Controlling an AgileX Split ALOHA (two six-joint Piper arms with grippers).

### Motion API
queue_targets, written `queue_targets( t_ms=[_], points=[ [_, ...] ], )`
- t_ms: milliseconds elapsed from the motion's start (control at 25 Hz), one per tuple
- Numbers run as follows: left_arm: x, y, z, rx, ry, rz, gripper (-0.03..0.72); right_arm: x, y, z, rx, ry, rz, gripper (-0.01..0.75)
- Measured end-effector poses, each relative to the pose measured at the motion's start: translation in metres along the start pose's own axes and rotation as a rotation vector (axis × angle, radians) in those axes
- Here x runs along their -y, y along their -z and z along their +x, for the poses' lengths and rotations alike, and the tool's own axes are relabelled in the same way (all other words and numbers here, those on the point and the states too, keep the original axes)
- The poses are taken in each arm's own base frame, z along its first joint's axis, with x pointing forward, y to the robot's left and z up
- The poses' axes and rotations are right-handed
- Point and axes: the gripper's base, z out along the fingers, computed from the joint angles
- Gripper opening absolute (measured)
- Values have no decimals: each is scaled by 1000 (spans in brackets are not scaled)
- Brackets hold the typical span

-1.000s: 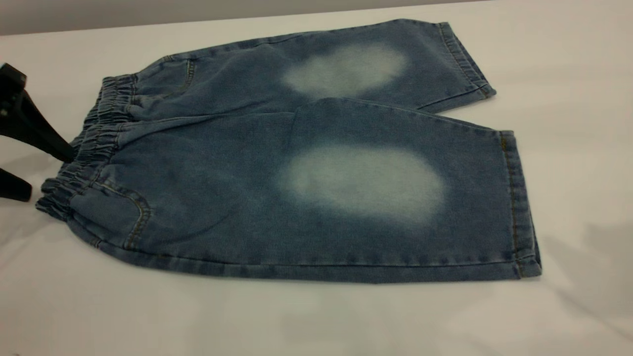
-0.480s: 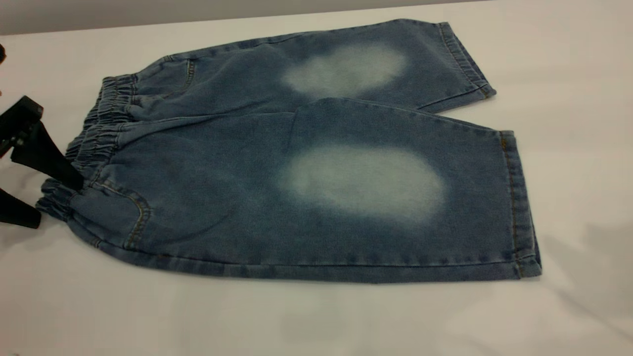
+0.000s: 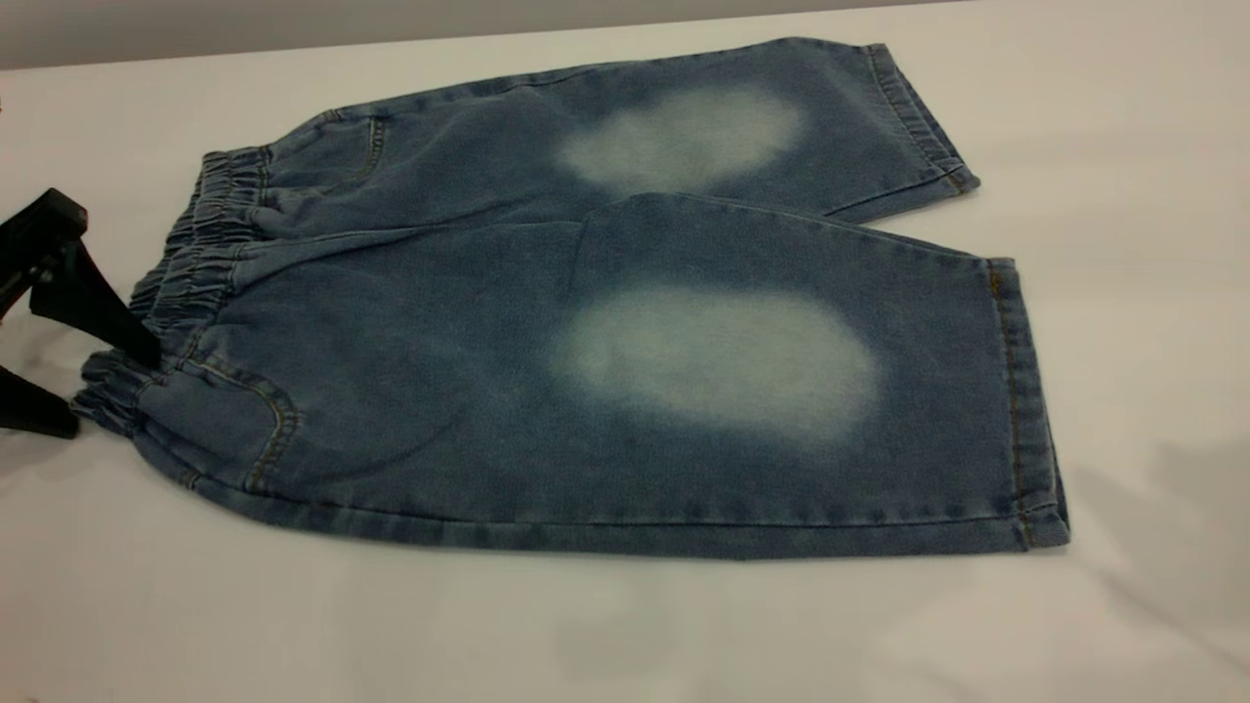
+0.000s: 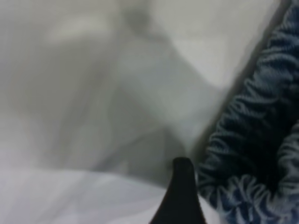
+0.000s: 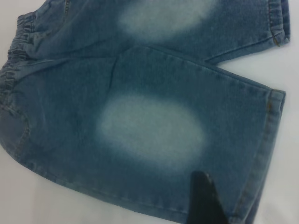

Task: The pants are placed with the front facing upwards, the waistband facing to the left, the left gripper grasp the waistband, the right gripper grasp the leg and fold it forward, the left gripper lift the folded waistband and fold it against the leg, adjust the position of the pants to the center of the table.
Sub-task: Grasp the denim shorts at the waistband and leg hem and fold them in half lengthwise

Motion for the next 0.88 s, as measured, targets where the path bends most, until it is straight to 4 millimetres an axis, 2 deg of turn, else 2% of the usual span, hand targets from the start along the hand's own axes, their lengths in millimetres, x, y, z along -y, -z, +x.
queue_targets(
  t_ms=[520,640,760,800,880],
  points=[
    [-2,-11,2,-36,60,36,468,0,0,0,1,0,1,367],
    [-4,-12,2,-32,49,20,353,0,0,0,0,0,0,367],
    [-5,-13,1,-17,57,13,141,0,0,0,-3,0,-1,367],
    [-5,-13,0,-9,61,12,109,0,0,1,-9,-9,-5,367],
    [-3,-9,-2,12,51,11,109,-2,0,4,-43,-51,-21,367]
  ],
)
